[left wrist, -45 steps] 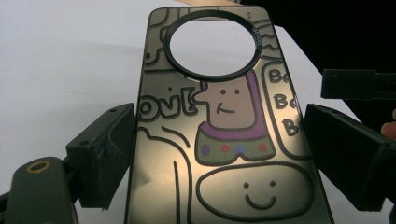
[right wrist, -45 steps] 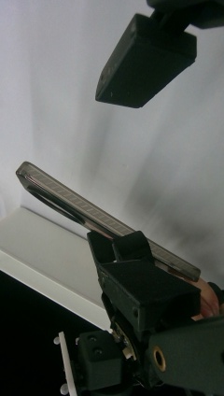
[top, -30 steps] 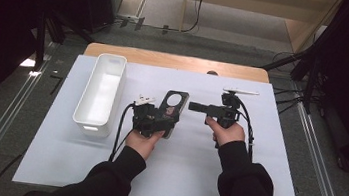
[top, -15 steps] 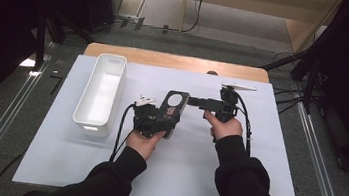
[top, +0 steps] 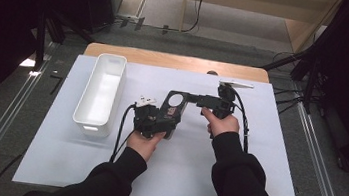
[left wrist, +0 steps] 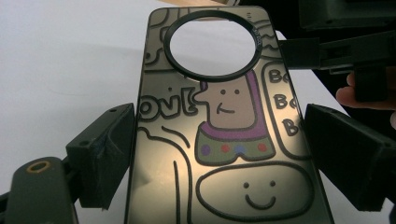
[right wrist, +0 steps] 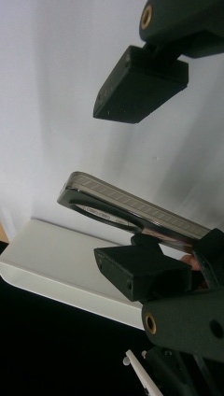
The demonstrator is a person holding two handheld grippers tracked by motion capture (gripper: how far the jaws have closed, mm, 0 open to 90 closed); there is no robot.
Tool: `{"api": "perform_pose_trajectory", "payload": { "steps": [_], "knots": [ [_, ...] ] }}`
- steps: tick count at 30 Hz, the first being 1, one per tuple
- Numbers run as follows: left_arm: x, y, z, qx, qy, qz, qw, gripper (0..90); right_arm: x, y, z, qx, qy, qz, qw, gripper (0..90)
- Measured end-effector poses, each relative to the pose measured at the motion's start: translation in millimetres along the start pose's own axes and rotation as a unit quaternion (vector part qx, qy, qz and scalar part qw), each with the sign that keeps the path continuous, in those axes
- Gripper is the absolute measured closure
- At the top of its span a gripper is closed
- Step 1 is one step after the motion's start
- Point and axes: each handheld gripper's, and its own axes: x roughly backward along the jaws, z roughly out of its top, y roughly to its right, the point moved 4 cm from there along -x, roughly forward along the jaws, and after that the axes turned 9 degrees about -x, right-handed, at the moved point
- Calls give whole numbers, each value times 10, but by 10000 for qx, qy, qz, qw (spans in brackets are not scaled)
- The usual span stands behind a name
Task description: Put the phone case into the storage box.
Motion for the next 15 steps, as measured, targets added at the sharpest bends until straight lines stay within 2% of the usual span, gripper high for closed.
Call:
{"api": "perform_pose_trajectory", "payload": {
  "steps": [5, 15],
  "knots": [
    [-7, 10, -6, 30, -6, -35, 10000, 114, -20, -2, 16, -109, -7, 34, 9999, 284],
    [-2, 23, -8, 69, 29, -77, 9999, 115, -56, -12, 50, -154, 45, 32, 9999, 299]
  ]
}}
